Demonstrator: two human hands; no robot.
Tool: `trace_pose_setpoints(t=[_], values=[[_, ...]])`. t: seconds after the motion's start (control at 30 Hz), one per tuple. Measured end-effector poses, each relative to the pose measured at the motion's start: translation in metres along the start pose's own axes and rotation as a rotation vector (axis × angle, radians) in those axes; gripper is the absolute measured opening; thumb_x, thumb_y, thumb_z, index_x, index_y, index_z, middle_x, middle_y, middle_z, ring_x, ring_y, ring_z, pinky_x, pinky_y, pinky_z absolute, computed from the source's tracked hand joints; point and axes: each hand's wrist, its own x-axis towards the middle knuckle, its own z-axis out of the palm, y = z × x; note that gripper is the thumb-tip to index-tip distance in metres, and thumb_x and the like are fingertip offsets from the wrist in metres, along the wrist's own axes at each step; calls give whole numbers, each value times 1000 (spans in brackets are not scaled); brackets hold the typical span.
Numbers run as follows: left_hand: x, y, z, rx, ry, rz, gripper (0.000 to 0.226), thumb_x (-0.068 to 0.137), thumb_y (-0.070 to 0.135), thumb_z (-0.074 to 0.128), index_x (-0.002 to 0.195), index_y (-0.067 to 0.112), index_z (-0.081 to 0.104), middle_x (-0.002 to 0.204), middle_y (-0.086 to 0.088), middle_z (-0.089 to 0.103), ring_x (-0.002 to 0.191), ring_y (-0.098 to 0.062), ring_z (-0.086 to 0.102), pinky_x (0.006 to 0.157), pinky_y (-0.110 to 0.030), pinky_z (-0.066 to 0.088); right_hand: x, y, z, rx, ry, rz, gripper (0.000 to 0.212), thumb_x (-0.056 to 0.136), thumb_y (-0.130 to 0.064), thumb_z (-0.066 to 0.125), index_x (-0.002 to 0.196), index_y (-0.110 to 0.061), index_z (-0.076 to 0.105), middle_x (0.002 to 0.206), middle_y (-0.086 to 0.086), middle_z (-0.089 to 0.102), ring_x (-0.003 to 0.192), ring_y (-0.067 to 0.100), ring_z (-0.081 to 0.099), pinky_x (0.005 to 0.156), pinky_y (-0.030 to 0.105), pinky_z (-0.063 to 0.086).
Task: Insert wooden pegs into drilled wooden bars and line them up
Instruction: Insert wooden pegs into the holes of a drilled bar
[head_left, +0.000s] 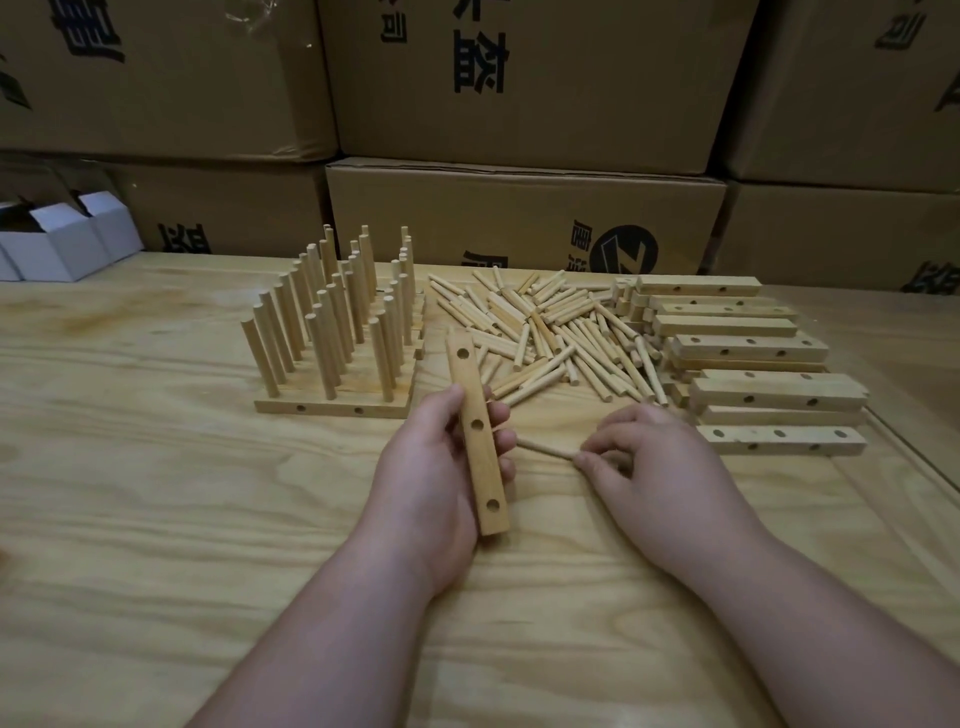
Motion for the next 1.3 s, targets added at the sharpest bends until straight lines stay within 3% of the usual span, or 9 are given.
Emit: trace_pose_setpoints(t=[0.1, 0.17, 0.3, 0.4, 0.57, 0.67, 0.97, 1.17, 1.3], values=[[-2, 1, 0, 8, -5, -29, 22, 98, 24, 55, 86, 8, 63, 76, -8, 64, 57, -16, 53, 51, -26, 41, -1, 2, -1, 70, 57, 37, 7, 92, -31, 66, 85, -33, 66, 85, -18, 59, 85, -3, 56, 64, 7, 34], [-2, 2, 1, -3, -27, -36, 23, 101, 29, 51, 90, 11, 60, 72, -7, 60, 55, -16, 47, 53, -27, 36, -2, 3, -3, 173, 107, 81, 9, 95, -33, 61, 86, -34, 60, 77, -18, 63, 83, -12, 55, 54, 9, 35], [0, 3, 0, 31, -24, 10, 34, 107, 44, 42, 120, 19, 62, 70, -6, 58, 51, -16, 43, 51, -27, 35, -4, 2, -7, 402, 157, 51, 10, 98, -27, 58, 90, -33, 59, 82, -23, 67, 74, -6, 60, 60, 5, 40], [0, 1, -1, 75, -38, 14, 34, 107, 34, 46, 127, 11, 61, 76, -7, 64, 54, -16, 51, 51, -27, 43, -6, -2, -8, 505, 171, -2, 10, 97, -23, 58, 93, -32, 59, 81, -16, 68, 73, 1, 61, 61, 8, 41], [1, -1, -2, 87, -49, -2, 29, 102, 23, 54, 112, -2, 66, 84, -10, 71, 62, -15, 64, 55, -24, 55, -12, -10, -9, 565, 177, -105, 7, 94, -24, 63, 91, -30, 64, 76, -11, 63, 63, 6, 56, 55, 12, 41], [2, -2, -4, 104, -36, -6, 26, 98, 25, 61, 99, 1, 70, 75, -8, 67, 62, -14, 63, 58, -26, 55, -13, -11, -9, 573, 176, -110, 9, 93, -22, 64, 90, -31, 65, 76, -13, 62, 61, 4, 54, 54, 10, 40], [2, -3, -8, 186, -82, 15, 17, 91, 27, 71, 88, 10, 72, 69, -7, 62, 60, -14, 58, 54, -24, 51, -12, -9, -10, 622, 220, -85, 10, 93, -21, 65, 94, -32, 66, 78, -13, 63, 63, 7, 56, 55, 12, 41], [-2, -1, -7, 252, -117, 30, 15, 82, 33, 75, 72, 23, 80, 68, -1, 64, 64, -10, 63, 62, -25, 53, -11, -7, -14, 617, 241, -83, 7, 92, -34, 62, 90, -33, 68, 73, -17, 60, 64, 6, 55, 55, 9, 38], [-3, -1, -8, 274, -121, 30, 15, 83, 33, 75, 71, 25, 80, 69, -2, 65, 64, -9, 64, 60, -22, 54, -9, -5, -13, 590, 226, -93, 15, 93, -21, 66, 87, -35, 69, 80, -16, 62, 70, 4, 56, 58, 8, 40]])
